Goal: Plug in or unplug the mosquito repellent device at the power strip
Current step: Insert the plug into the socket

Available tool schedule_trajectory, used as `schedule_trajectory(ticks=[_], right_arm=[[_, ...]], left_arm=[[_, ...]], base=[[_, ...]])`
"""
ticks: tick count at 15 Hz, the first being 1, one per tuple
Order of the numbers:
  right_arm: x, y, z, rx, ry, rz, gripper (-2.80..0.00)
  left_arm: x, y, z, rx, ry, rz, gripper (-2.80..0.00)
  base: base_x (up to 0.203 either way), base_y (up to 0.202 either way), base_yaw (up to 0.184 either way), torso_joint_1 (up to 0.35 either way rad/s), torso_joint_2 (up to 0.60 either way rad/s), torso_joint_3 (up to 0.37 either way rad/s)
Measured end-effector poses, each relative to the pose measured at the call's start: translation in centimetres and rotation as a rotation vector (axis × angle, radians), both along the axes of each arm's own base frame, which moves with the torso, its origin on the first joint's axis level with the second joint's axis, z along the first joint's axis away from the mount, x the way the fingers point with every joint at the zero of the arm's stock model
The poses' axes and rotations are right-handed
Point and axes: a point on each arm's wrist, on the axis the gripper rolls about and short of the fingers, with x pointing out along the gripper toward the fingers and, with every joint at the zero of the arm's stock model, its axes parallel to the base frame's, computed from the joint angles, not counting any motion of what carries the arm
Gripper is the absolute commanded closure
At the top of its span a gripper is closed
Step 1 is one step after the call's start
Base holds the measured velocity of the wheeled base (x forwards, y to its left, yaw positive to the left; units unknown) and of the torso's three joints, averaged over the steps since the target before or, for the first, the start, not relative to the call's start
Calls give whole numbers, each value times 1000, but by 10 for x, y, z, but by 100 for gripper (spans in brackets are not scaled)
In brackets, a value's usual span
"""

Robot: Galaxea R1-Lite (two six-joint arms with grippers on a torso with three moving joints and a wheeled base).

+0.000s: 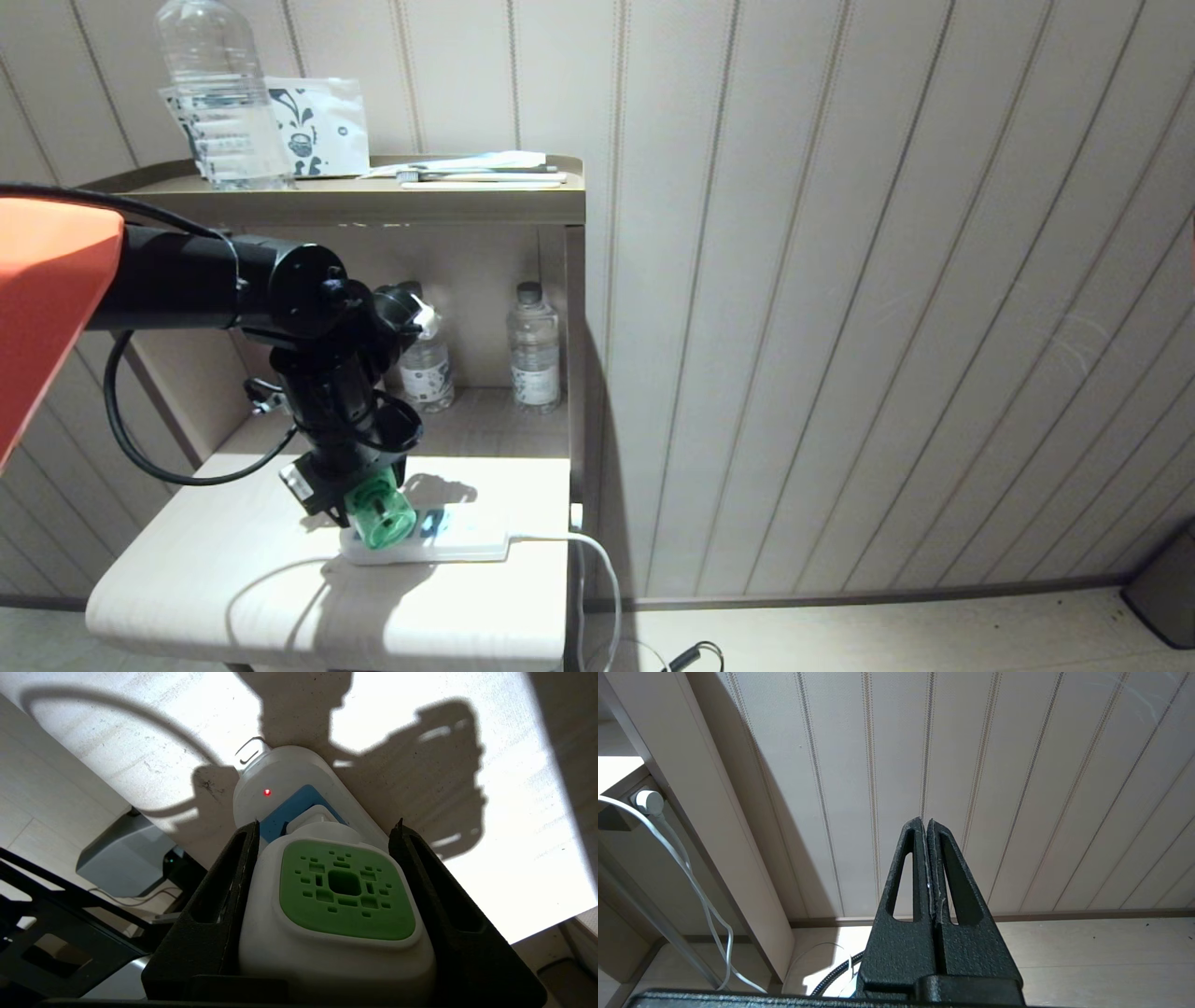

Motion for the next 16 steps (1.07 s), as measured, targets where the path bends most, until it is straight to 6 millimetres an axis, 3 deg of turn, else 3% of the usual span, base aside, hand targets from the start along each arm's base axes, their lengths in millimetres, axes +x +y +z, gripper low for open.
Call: schedule_trajectory(ticks=[16], right_arm=[[0, 0, 0, 0, 0, -1, 0]], left_arm=[[14, 9, -21, 15, 47, -1, 0]], base=[[0, 0, 0, 0, 0, 0]])
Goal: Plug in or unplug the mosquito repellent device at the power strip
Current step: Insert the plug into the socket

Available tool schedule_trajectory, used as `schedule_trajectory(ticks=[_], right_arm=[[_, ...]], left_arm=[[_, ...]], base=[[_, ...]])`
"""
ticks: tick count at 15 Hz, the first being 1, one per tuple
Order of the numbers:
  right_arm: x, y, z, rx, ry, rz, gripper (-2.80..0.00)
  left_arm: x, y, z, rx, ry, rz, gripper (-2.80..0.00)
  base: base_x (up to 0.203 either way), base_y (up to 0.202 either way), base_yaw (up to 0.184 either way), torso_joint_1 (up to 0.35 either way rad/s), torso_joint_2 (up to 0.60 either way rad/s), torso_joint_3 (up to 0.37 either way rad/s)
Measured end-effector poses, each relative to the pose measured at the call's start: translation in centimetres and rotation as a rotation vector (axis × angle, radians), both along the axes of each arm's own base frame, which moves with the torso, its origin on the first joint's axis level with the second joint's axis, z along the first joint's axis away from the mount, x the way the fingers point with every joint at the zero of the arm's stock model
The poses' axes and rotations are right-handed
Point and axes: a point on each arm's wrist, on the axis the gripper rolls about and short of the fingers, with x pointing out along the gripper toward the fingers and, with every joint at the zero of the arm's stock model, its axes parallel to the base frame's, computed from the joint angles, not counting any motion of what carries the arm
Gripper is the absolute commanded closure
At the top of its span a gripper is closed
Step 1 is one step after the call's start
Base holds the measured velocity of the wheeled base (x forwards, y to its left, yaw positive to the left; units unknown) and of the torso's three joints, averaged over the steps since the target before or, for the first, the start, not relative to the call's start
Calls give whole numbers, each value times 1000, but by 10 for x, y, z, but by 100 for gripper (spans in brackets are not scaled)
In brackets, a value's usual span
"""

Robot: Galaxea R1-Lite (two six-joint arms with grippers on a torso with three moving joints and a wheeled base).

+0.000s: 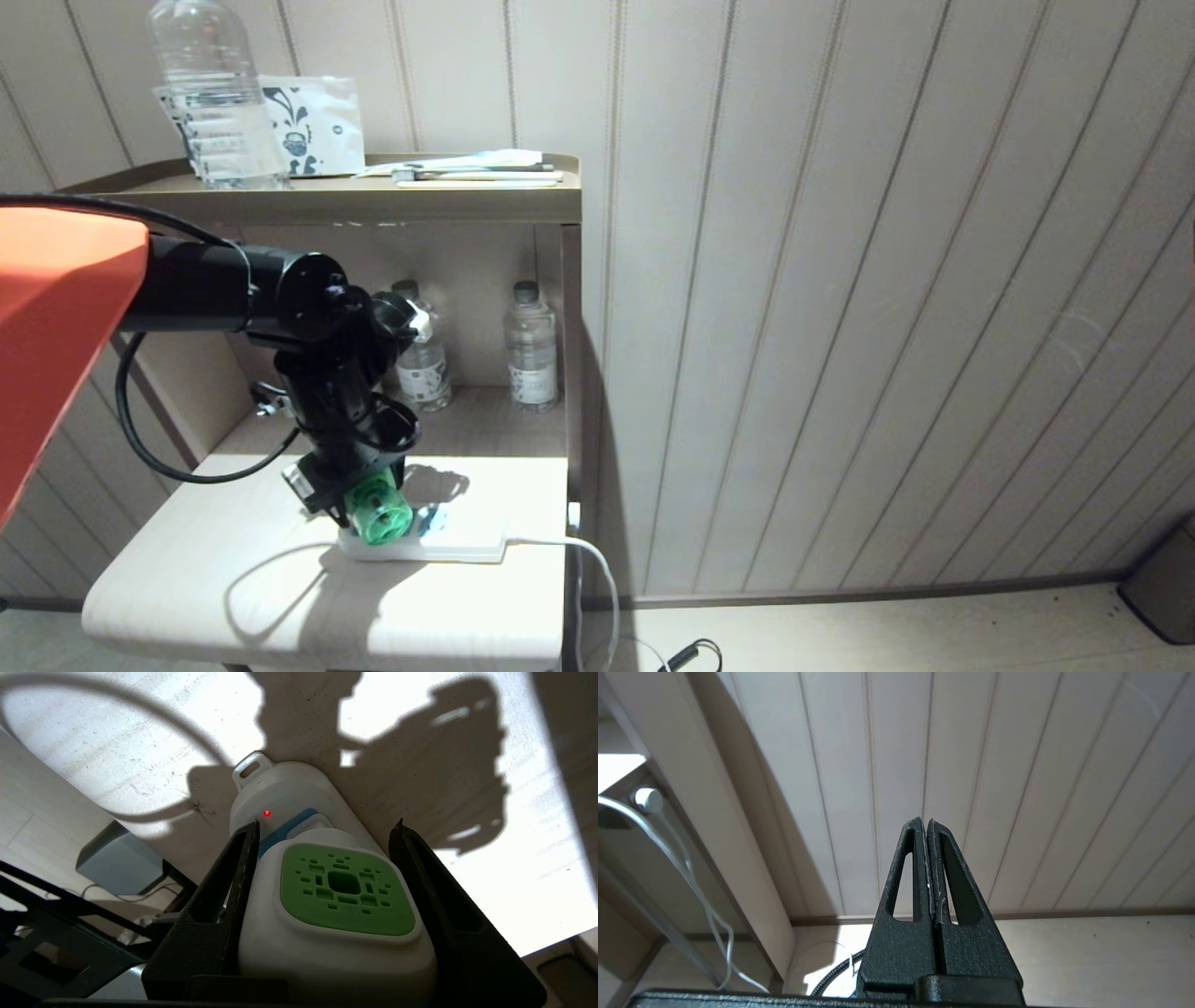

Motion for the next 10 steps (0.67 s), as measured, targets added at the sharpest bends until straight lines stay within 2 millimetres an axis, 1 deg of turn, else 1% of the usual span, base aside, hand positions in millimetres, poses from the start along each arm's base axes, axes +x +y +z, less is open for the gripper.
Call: schedule_trajectory(ticks=[5, 10], right_arm=[[0, 0, 0, 0, 0, 2, 0], [0, 0, 0, 0, 0, 2, 0]], left_arm=[[1, -1, -5, 9, 15, 0, 0], [1, -2, -5, 10, 14, -19, 0]], base=[[0, 0, 0, 0, 0, 0], [0, 0, 0, 0, 0, 0]])
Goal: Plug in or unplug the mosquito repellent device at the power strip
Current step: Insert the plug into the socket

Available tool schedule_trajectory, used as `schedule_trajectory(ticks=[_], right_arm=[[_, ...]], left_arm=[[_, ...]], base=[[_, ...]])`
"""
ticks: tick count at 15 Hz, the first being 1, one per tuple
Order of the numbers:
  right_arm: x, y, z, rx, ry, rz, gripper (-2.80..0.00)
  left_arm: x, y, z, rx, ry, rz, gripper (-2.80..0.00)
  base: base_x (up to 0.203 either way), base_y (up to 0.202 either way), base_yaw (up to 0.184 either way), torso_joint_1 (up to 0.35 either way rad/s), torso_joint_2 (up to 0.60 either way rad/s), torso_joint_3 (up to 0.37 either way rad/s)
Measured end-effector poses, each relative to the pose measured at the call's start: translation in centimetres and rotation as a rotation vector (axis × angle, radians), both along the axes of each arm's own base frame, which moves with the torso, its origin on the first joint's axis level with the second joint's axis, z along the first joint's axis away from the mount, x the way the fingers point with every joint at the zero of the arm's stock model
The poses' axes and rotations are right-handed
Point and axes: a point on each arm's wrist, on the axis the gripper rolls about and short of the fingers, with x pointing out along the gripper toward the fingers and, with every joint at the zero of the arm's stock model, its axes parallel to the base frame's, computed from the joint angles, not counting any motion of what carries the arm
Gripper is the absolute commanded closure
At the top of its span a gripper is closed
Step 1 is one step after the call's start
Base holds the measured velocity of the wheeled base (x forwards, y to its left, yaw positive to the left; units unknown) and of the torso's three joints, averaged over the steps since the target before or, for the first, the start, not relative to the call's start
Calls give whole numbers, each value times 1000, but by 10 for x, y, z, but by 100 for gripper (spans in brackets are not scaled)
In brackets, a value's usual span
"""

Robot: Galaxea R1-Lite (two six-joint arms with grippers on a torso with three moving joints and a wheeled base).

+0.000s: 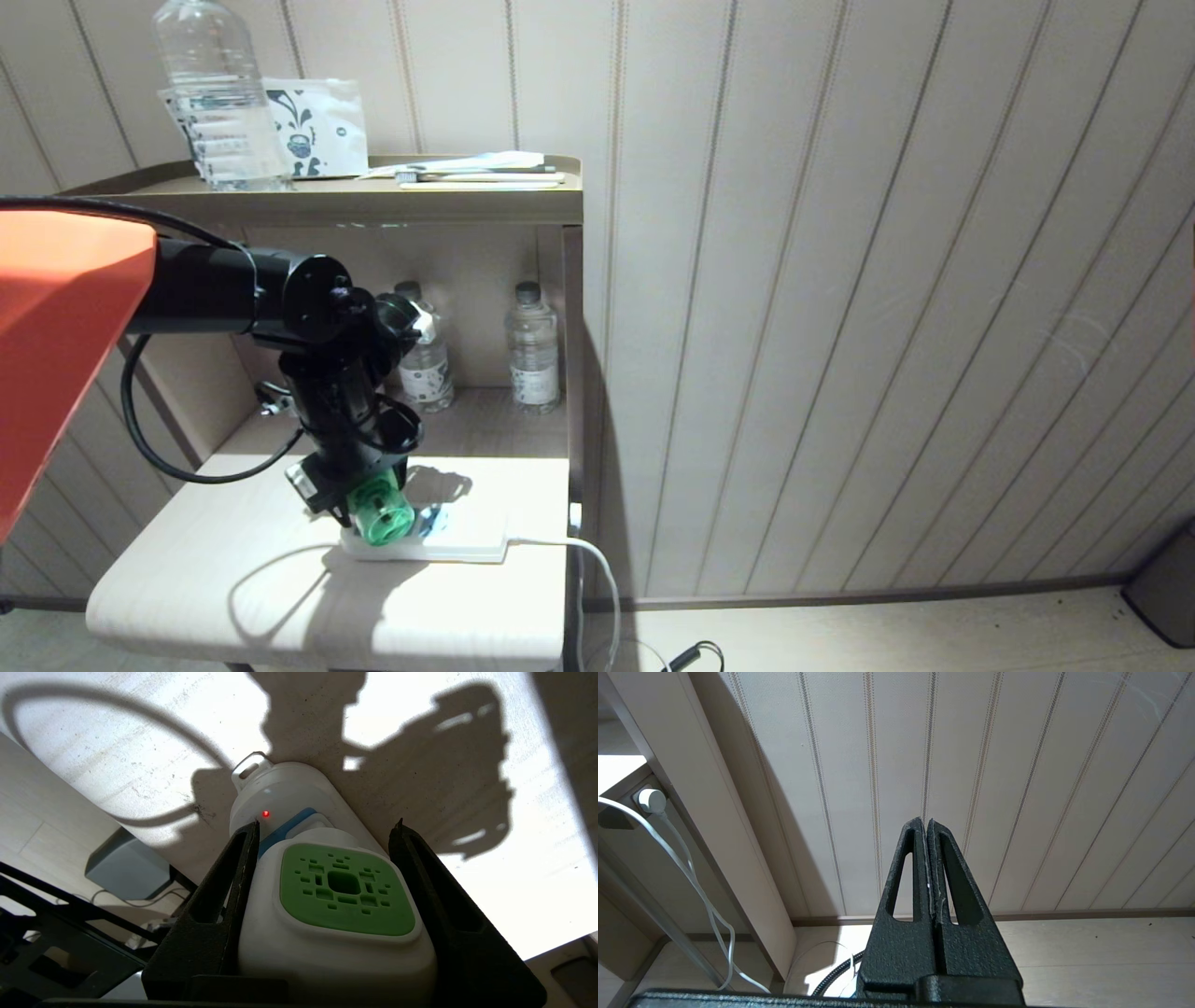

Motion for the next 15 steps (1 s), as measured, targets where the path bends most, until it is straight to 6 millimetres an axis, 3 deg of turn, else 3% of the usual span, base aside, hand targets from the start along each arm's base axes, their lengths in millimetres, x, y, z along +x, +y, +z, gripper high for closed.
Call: schedule_trajectory(ticks=[1, 2, 11, 15], right_arm=[[0, 0, 0, 0, 0, 0, 0], [0, 0, 0, 0, 0, 0, 0], [0, 0, 0, 0, 0, 0, 0], [0, 0, 0, 0, 0, -1, 0]], left_arm=[[0, -1, 2, -2, -7, -8, 0], [0, -1, 3, -3, -20, -14, -280], [-3, -3, 12, 4, -53, -22, -280], [-10, -1, 29, -9, -92, -30, -280]], base=[[0, 0, 0, 0, 0, 0], [0, 0, 0, 0, 0, 0], [0, 0, 0, 0, 0, 0], [0, 0, 0, 0, 0, 0]])
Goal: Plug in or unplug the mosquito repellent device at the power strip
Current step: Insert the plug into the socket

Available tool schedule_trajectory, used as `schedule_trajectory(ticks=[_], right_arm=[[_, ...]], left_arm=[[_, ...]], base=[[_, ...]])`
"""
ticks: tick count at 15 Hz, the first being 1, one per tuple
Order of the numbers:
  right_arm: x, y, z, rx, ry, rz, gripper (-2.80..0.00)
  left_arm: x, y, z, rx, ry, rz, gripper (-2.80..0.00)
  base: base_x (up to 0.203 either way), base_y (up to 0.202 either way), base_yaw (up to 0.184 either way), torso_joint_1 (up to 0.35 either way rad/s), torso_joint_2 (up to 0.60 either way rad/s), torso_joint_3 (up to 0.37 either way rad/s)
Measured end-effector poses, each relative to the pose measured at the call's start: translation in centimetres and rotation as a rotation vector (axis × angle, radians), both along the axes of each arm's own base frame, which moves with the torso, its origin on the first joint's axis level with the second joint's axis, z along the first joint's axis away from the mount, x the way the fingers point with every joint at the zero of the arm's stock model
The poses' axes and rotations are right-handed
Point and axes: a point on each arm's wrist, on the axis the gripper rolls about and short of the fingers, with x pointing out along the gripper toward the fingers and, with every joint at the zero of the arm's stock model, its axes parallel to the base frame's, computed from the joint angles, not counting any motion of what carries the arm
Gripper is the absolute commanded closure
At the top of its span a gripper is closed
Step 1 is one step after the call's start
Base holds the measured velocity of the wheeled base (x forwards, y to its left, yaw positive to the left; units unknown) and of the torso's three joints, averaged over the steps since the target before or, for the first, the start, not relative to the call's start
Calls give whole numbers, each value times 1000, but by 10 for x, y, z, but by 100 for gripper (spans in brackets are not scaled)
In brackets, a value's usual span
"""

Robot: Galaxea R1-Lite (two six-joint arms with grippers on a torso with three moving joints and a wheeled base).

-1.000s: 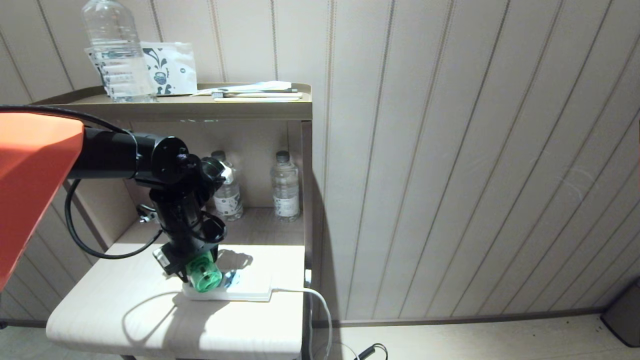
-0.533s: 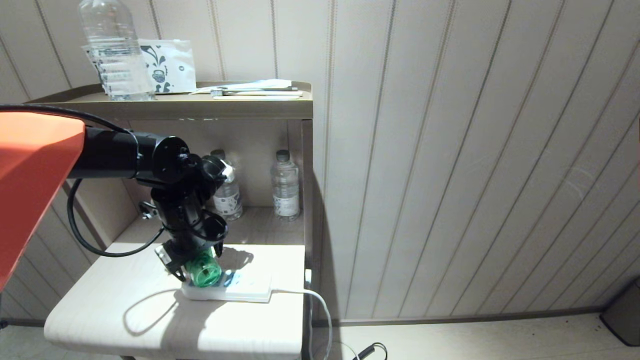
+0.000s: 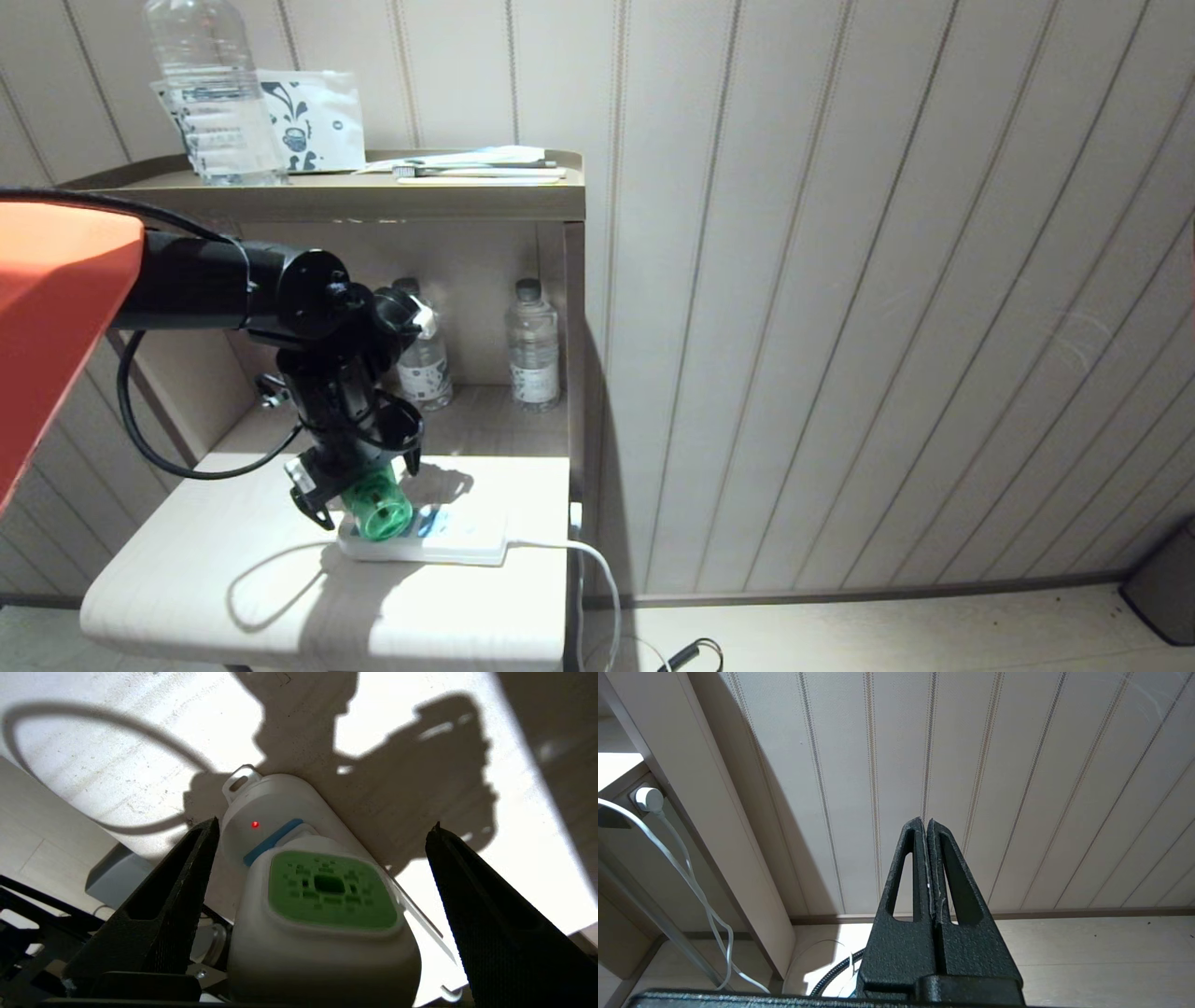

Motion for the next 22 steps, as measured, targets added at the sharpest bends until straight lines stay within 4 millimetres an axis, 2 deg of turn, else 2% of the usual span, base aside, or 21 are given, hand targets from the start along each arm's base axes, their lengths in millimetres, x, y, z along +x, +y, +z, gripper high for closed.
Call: schedule_trajectory(ticks=[4, 8, 22], right_arm=[[0, 0, 0, 0, 0, 1, 0], [0, 0, 0, 0, 0, 1, 0], [0, 0, 0, 0, 0, 1, 0]], left_arm=[[-8, 3, 16, 8, -34, -4, -280], [-10, 3, 16, 9, -33, -6, -280], [5, -2, -13, 34, 31, -4, -280]], base=[[0, 0, 0, 0, 0, 0], [0, 0, 0, 0, 0, 0], [0, 0, 0, 0, 0, 0]])
